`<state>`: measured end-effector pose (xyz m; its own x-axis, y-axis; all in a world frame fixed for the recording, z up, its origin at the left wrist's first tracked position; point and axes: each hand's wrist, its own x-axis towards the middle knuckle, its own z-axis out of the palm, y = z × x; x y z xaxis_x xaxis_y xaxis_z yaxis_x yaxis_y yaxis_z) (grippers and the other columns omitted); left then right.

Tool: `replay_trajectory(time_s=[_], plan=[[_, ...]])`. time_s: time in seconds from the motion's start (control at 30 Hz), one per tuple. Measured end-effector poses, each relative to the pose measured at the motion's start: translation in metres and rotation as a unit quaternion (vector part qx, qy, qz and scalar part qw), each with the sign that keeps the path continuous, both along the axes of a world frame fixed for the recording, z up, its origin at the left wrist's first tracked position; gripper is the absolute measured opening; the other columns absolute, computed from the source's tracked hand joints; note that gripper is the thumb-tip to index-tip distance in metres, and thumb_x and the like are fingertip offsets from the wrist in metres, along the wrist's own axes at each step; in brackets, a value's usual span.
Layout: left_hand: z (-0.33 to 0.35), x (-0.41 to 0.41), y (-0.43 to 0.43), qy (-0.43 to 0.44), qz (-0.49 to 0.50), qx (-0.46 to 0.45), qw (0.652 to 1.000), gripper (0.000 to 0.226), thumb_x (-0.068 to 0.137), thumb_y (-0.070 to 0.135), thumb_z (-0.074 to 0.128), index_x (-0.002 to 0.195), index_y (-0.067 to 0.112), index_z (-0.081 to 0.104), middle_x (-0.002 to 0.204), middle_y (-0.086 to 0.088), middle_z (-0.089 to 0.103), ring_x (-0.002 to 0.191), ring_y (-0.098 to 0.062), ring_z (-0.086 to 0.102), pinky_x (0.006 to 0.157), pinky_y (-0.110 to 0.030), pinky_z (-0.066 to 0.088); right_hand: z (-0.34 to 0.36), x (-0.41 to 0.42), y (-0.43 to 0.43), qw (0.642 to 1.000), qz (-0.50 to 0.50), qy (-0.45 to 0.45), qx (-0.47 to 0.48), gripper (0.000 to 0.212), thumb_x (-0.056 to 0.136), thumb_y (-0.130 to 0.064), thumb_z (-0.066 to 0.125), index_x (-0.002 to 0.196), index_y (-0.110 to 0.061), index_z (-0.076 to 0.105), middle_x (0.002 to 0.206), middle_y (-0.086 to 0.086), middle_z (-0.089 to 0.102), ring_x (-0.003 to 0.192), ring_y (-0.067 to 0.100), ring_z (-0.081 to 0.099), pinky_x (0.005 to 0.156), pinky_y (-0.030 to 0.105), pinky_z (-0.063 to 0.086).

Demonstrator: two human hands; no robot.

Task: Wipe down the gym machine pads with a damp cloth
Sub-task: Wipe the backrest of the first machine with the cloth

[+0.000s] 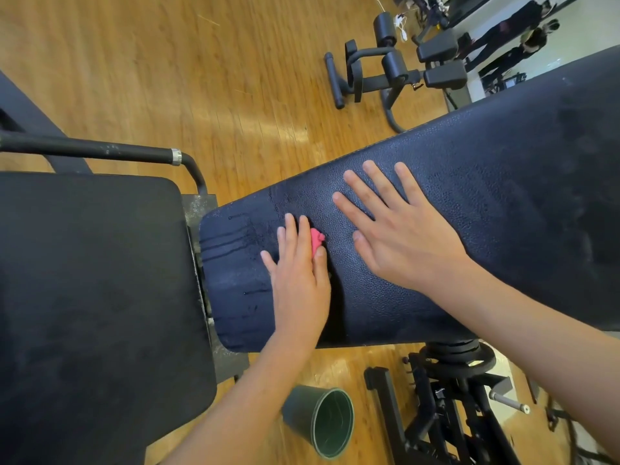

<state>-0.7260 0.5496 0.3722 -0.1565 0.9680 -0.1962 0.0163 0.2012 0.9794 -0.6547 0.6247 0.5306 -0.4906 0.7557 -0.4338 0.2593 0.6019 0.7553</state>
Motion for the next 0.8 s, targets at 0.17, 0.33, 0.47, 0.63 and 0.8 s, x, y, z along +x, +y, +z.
replay_trajectory(time_s=[0.17, 0.33, 0.47, 0.63, 0.8], plan=[[0.004, 0.009, -0.047, 0.014, -0.036, -0.010, 0.999, 0.059, 0.106, 0.044, 0.018, 0.163, 0.027, 0.017, 0.168, 0.015, -0.005, 0.156, -0.006, -0.004, 0.123, -0.037, -0.013, -0.002, 0.000, 0.000, 1.000, 0.002, 0.010, 0.001, 0.063, 0.104, -0.039, 0.021, 0.162, -0.016, 0.026, 0.169, 0.017, 0.018, 0.156, 0.042, 0.012, 0.124, 0.062, 0.008], [0.003, 0.001, -0.029, 0.027, -0.015, -0.024, 0.999, 0.056, 0.107, 0.041, 0.018, 0.162, 0.029, 0.017, 0.168, 0.014, -0.004, 0.157, -0.009, -0.003, 0.122, -0.036, -0.015, -0.003, -0.001, 0.001, 1.000, 0.002, 0.015, 0.002, 0.063, 0.104, -0.039, 0.021, 0.162, -0.016, 0.027, 0.168, 0.017, 0.020, 0.156, 0.041, 0.013, 0.124, 0.062, 0.008], [0.007, -0.001, -0.009, 0.002, 0.007, -0.030, 1.000, 0.052, 0.111, 0.035, 0.027, 0.161, 0.026, 0.025, 0.171, 0.007, 0.005, 0.158, -0.015, 0.002, 0.123, -0.038, -0.010, -0.003, 0.000, 0.001, 1.000, 0.003, 0.006, 0.005, 0.063, 0.104, -0.040, 0.020, 0.163, -0.016, 0.023, 0.169, 0.017, 0.016, 0.156, 0.041, 0.010, 0.124, 0.062, 0.006], [0.010, 0.010, -0.026, -0.013, 0.005, -0.038, 0.999, 0.052, 0.111, 0.031, 0.029, 0.162, 0.027, 0.024, 0.171, 0.008, 0.000, 0.158, -0.015, 0.001, 0.128, -0.043, -0.003, -0.002, 0.000, 0.000, 1.000, 0.001, 0.006, 0.003, 0.063, 0.105, -0.040, 0.021, 0.163, -0.017, 0.021, 0.170, 0.016, 0.014, 0.157, 0.041, 0.009, 0.124, 0.062, 0.006], [0.015, 0.019, -0.056, -0.014, -0.011, -0.035, 0.999, 0.058, 0.105, 0.040, 0.021, 0.162, 0.028, 0.024, 0.170, 0.012, -0.003, 0.157, -0.012, -0.002, 0.127, -0.040, -0.003, -0.002, -0.001, 0.000, 1.000, -0.002, 0.009, 0.003, 0.062, 0.106, -0.040, 0.022, 0.163, -0.017, 0.022, 0.170, 0.016, 0.016, 0.157, 0.041, 0.010, 0.124, 0.062, 0.007]])
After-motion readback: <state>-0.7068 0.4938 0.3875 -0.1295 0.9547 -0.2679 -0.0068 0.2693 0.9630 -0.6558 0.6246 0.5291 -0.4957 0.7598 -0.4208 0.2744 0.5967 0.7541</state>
